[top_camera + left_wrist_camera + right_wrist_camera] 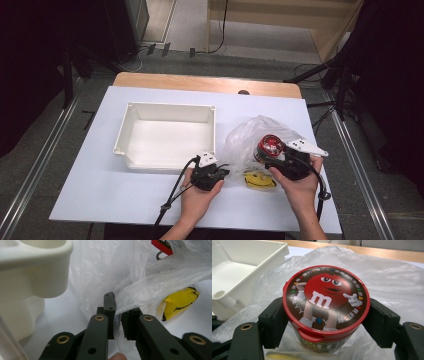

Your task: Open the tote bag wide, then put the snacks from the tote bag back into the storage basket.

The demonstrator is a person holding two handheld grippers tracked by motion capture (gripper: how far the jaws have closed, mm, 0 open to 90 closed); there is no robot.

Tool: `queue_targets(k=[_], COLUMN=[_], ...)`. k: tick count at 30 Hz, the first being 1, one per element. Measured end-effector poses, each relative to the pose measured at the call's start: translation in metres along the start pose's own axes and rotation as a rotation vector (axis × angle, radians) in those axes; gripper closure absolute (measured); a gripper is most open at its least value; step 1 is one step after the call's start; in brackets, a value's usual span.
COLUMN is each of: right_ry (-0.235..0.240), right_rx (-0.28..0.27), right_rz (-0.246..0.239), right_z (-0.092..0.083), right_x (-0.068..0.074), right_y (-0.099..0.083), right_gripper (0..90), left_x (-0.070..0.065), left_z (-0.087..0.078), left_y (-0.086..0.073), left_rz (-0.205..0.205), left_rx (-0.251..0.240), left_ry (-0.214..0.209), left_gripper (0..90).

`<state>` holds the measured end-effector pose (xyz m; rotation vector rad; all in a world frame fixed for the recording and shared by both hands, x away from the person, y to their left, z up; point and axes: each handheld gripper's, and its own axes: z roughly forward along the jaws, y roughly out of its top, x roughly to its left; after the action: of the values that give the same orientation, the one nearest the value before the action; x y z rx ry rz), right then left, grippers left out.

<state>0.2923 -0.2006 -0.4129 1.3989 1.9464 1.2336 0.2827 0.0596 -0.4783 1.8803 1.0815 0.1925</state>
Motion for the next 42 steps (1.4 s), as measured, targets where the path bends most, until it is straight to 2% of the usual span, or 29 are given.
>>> queue_targets(k=[2,5,10,14,16,20,24,30,36,42], right_ry=[0.008,0.015,0.021,0.021,0.020,0.021,0.024,0.032,0.035,0.038], right_rx=[-0.002,-0.014,-0.033,-0.043,-0.045,-0.051,-0.058,-0.066,-0.072,-0.077], right_rz=[-0.003,-0.008,-0.010,-0.012,-0.009,-0.011,-0.013,-0.013,-0.015,-0.016], right_z=[-0.003,-0.008,-0.016,-0.021,-0.023,-0.023,-0.021,-0.021,-0.019,-0.017], right_x=[0.002,0.004,0.005,0.005,0.005,0.006,0.007,0.010,0.013,0.015], right_y=[0.002,0.004,0.010,0.013,0.015,0.018,0.020,0.023,0.025,0.028], right_gripper=[26.1,26.1,26.1,26.1,26.1,26.1,26.1,26.1,26.1,26.1], left_x=[-0.001,-0.001,-0.008,-0.010,-0.012,-0.012,-0.006,0.002,0.006,0.017], left_z=[-0.002,-0.007,-0.018,-0.027,-0.034,-0.047,-0.057,-0.065,-0.073,-0.082], left_y=[0.000,-0.001,-0.002,0.000,0.002,0.005,0.006,0.003,0.002,0.001], left_rz=[0.003,0.020,0.087,0.102,0.120,0.144,0.155,0.150,0.173,0.160], left_rx=[-0.017,-0.055,-0.117,-0.147,-0.164,-0.191,-0.201,-0.215,-0.220,-0.237], left_ry=[0.004,-0.012,-0.024,-0.029,-0.037,-0.023,-0.005,0.009,0.013,0.041], left_gripper=[74.4,64.8,47.8,32.1,27.7,18.2,13.9,11.0,8.1,7.6])
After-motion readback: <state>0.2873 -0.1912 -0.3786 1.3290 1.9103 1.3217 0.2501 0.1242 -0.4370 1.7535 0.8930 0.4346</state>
